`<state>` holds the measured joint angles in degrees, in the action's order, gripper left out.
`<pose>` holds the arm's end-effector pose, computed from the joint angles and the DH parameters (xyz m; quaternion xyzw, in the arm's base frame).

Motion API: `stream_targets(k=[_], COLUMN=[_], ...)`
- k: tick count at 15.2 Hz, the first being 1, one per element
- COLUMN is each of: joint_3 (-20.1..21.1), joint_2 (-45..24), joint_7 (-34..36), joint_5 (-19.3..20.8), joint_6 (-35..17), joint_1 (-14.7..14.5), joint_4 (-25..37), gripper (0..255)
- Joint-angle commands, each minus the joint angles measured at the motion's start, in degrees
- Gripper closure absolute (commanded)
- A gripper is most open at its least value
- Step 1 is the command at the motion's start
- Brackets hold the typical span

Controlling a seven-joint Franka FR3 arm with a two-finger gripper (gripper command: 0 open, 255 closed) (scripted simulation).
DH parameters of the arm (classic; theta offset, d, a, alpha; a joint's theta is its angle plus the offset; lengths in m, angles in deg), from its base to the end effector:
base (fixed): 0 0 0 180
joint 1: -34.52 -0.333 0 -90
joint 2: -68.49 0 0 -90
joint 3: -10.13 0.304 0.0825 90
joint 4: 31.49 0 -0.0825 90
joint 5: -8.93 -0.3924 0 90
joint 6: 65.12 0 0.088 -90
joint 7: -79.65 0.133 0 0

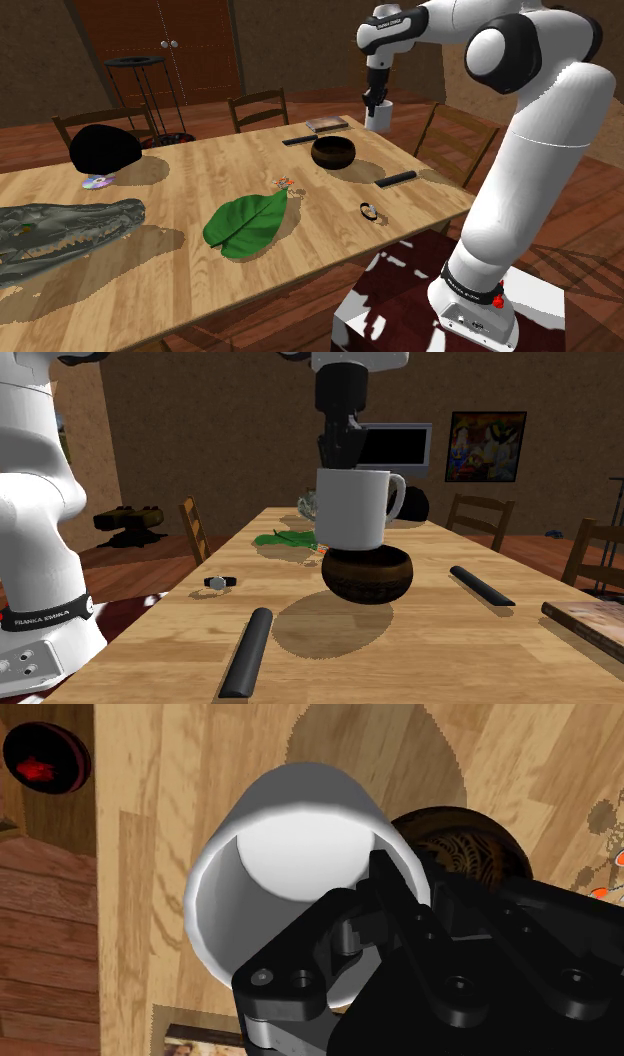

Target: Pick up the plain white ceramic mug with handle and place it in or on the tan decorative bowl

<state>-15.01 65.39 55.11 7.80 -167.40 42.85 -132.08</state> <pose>0.4901 -0.3168 0.4872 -0.9968 0.0799 0.0094 0.0031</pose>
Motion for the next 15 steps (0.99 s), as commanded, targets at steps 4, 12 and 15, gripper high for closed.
stream_targets(k=[4,12,15], joint_3=[2.38,5.64,6.04], joint_2=[-4.27,-14.49,-15.78], joint_7=[4.73,11.84,12.68], joint_5=[-1.64,-4.70,-5.01], joint_6=[2.52,8.61,7.91], joint_1=[-2.47,-5.61,-6.03], joint_4=[6.50,22.40,22.96], gripper=[255,255,255])
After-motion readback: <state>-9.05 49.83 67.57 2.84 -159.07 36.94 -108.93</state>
